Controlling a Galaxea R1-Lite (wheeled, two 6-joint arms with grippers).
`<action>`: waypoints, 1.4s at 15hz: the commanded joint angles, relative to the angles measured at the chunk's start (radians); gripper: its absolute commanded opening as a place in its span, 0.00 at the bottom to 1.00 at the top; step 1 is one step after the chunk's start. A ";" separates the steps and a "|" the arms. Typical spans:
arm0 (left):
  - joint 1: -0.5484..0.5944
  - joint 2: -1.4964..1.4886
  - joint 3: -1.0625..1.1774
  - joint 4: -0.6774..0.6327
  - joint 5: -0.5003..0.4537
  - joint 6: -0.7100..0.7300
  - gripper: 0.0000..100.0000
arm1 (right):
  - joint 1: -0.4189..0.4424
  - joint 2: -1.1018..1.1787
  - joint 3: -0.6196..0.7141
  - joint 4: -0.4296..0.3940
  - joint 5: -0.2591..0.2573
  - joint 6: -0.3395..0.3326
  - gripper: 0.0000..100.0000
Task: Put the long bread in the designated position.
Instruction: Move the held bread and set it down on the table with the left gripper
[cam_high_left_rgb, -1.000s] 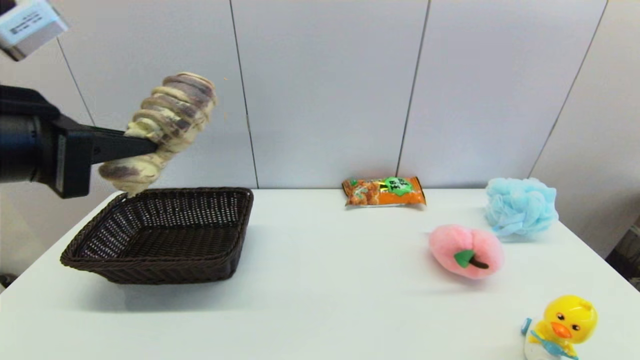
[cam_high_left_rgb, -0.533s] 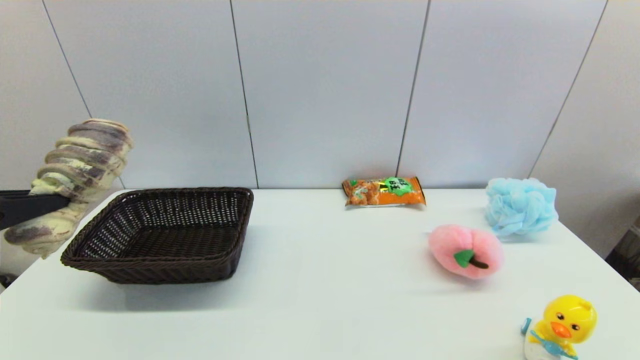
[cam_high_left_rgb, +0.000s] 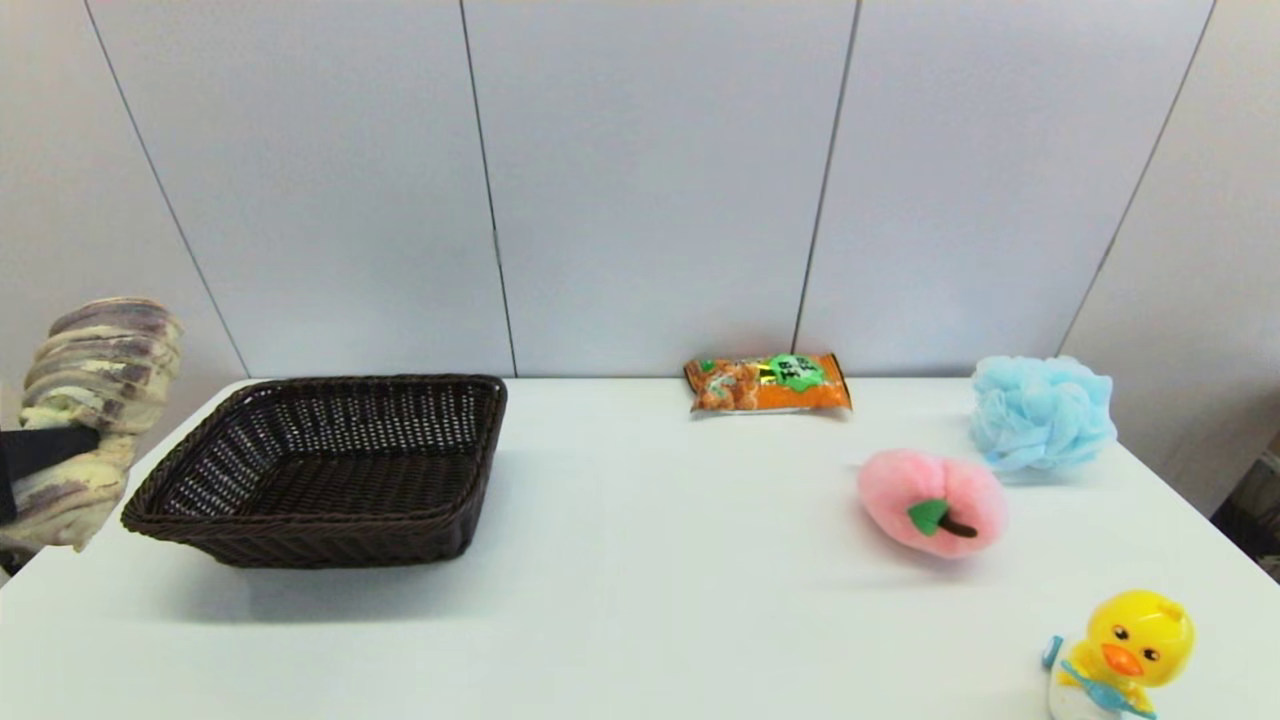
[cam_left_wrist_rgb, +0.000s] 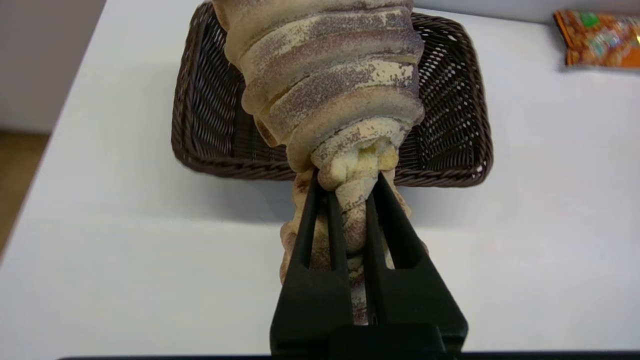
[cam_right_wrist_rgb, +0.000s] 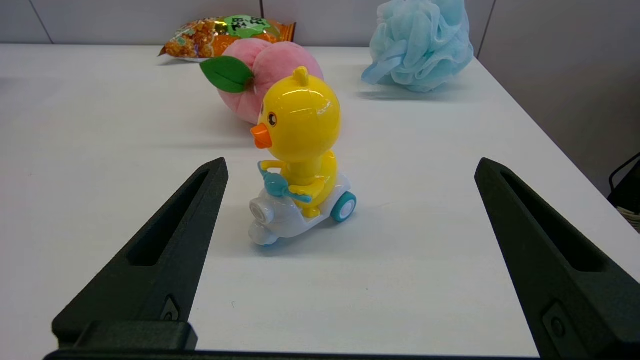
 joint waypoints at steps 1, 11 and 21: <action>0.000 0.052 0.007 0.037 0.129 -0.187 0.00 | 0.000 0.000 0.000 0.000 0.000 -0.001 1.00; -0.035 0.174 0.003 0.297 0.479 -0.687 0.00 | 0.000 0.000 0.000 0.000 0.000 -0.001 1.00; -0.138 0.186 -0.008 0.094 0.256 -0.378 0.00 | 0.000 0.000 0.000 0.000 0.000 -0.001 1.00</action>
